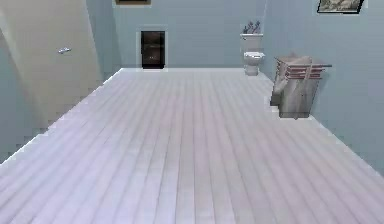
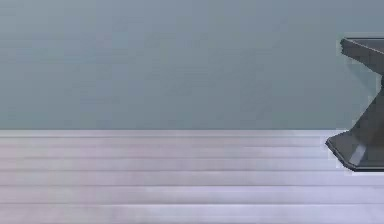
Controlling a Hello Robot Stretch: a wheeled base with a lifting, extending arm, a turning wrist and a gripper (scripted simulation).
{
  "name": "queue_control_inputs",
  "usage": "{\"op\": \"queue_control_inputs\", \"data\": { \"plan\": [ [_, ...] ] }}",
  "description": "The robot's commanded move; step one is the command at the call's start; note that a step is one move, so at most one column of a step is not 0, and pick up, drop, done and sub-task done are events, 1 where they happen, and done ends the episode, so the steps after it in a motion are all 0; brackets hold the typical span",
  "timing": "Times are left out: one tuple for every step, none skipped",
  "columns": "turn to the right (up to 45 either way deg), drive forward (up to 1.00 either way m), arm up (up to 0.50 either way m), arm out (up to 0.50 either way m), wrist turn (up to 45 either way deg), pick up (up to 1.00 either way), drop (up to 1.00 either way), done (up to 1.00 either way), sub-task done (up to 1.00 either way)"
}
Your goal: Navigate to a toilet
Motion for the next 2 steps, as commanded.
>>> {"op": "queue_control_inputs", "data": {
  "plan": [
    [12.0, 0.0, 0.0, 0.0, 0.0, 0.0, 0.0, 0.0, 0.0],
    [0.0, 1.0, 0.0, 0.0, 0.0, 0.0, 0.0, 0.0, 0.0]
  ]
}}
